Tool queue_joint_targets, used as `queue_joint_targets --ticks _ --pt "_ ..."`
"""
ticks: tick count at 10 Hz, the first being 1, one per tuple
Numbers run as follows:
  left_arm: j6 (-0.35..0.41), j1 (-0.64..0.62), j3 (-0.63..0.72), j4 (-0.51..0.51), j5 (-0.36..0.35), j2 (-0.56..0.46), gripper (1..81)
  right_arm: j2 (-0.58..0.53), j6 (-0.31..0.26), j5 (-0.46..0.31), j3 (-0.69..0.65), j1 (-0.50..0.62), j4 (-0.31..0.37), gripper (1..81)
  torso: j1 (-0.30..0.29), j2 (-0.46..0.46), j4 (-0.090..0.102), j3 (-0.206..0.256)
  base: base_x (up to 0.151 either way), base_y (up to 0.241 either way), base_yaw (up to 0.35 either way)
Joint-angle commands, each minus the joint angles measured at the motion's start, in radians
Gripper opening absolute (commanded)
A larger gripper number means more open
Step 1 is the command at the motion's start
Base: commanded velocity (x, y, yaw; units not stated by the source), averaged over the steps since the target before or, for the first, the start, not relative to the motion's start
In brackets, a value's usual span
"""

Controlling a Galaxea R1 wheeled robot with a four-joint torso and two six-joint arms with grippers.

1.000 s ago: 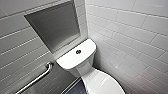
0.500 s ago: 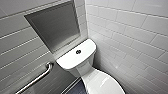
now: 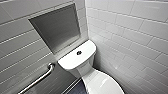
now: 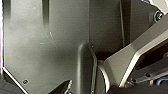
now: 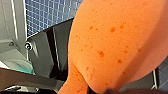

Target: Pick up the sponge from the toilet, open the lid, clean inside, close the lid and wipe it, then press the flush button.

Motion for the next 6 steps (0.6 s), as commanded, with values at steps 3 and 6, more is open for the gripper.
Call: queue_joint_targets --ticks 3,6 --pt "-0.016 -0.073 -0.013 -0.116 0.059 -0.024 81.1 0.186 -0.007 -0.040 -0.237 -0.100 -0.072 1.0 -0.110 0.170 -0.038 0.117 0.000 0.000 0.000" --pt "-0.016 -0.061 -0.044 -0.118 0.061 -0.021 81.1 0.275 -0.007 -0.036 -0.360 -0.121 -0.111 1.0 -0.174 0.266 -0.019 0.089 0.000 0.000 0.000"
